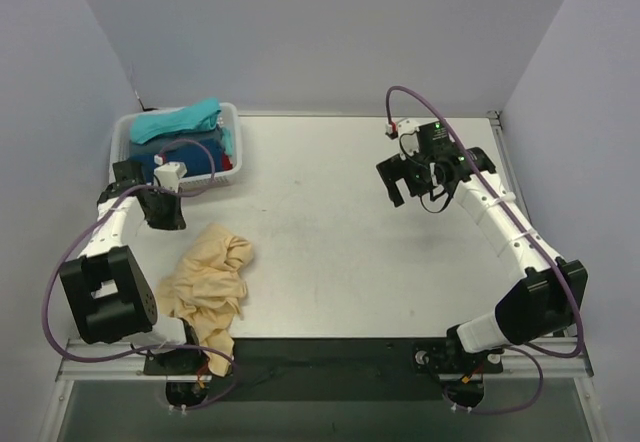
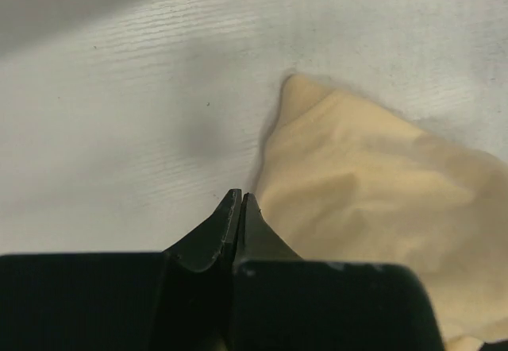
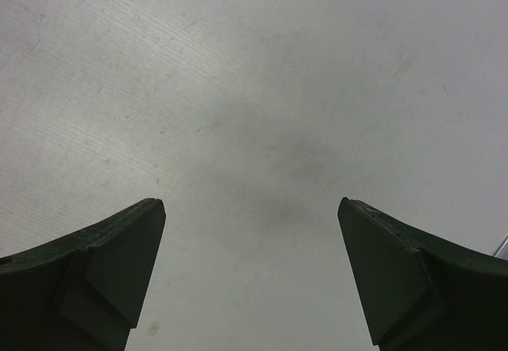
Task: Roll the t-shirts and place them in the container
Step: Flatten out the T-shirt at the center of the board.
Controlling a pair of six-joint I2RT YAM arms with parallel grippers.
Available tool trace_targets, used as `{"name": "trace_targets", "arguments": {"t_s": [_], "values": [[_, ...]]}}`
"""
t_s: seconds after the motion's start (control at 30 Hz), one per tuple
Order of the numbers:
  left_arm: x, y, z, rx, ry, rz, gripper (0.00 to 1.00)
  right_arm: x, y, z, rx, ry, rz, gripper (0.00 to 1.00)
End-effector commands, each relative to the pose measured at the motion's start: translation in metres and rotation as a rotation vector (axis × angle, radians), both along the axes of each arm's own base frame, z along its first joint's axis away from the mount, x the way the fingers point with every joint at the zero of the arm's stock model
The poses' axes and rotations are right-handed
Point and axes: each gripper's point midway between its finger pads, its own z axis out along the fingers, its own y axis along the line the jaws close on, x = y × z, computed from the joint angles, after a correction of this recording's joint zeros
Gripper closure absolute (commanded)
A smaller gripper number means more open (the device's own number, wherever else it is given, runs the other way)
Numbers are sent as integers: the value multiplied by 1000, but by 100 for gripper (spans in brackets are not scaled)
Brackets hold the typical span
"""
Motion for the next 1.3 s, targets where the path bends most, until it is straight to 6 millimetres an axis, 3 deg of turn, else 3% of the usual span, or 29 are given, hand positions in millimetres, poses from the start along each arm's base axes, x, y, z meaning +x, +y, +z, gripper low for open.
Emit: {"name": "trace_targets", "arguments": {"t_s": [0.0, 0.03, 0.1, 0.13, 0.17, 0.23, 0.27, 0.3, 0.33, 0.37, 0.43, 0.47, 0.5, 0.53, 0.6, 0.63, 0.7, 0.73, 0.8, 0.83, 0.93, 0.97, 1.0, 1.03, 1.07, 1.1, 1.13, 1.27], "values": [[42, 24, 8, 83, -82, 17, 100, 6, 3, 6, 13, 2, 8, 1], [65, 34, 10, 90, -97, 35, 100, 6, 4, 7, 14, 0, 10, 1], [91, 44, 17, 72, -122, 97, 100, 7, 4, 6, 12, 3, 11, 1], [104, 52, 10, 74, -118, 126, 100, 7, 4, 7, 9, 1, 13, 1], [127, 62, 30, 96, -176, 150, 100, 7, 2, 6, 5, -1, 12, 1], [148, 77, 25, 124, -179, 213, 100, 5, 1, 7, 2, -4, 12, 1], [167, 86, 45, 143, -229, 232, 100, 3, 0, 3, -4, 5, 14, 1], [173, 89, 49, 141, -229, 240, 100, 2, -2, 4, -12, 2, 9, 1], [171, 88, 41, 127, -180, 244, 95, 1, -3, 4, -15, -1, 10, 1], [171, 84, 46, 102, -177, 237, 89, 0, -4, 3, -20, -1, 10, 1], [153, 66, 55, 46, -149, 181, 77, -5, -8, 3, -32, -8, 12, 1], [141, 48, 57, -7, -143, 97, 72, -5, -10, 3, -33, -11, 8, 1], [117, 29, 45, -49, -83, 39, 50, -10, -12, 1, -33, -9, 6, 1], [86, 13, 56, -72, -36, -3, 42, -12, -14, 0, -37, -6, 2, 0], [43, -5, 55, -99, 25, -105, 28, -18, -18, -5, -40, 2, -7, 0], [16, -11, 70, -96, 34, -119, 23, -20, -19, -5, -38, 6, -10, 0], [-14, -19, 79, -84, 15, -212, 20, -23, -20, -10, -41, 23, -12, 0], [-46, -30, 84, -91, 31, -255, 18, -25, -20, -11, -40, 35, -14, 0], [-74, -37, 86, -38, -10, -406, 17, -26, -18, -14, -24, 59, -10, 0], [-101, -45, 85, -27, -7, -449, 14, -27, -17, -14, -14, 71, -1, 0], [-149, -49, 68, 65, 19, -649, 12, -28, -7, -18, 10, 104, 35, 0], [-167, -54, 44, 66, 81, -715, 12, -27, -4, -16, 19, 104, 41, 0], [-171, -53, 34, 91, 101, -728, 12, -27, -2, -19, 28, 118, 45, 0], [-162, -42, 24, 186, 84, -715, 12, -26, -1, -18, 32, 119, 44, 0], [-164, -46, 8, 199, 118, -702, 12, -23, 0, -15, 36, 110, 44, 0], [-139, -42, 3, 263, 48, -676, 13, -22, 1, -14, 39, 110, 46, 0], [-130, -40, 0, 293, 36, -658, 15, -20, 2, -12, 40, 103, 47, 0], [-90, -55, 4, 269, -40, -633, 42, -16, 0, -3, 25, 73, 58, 0]]}}
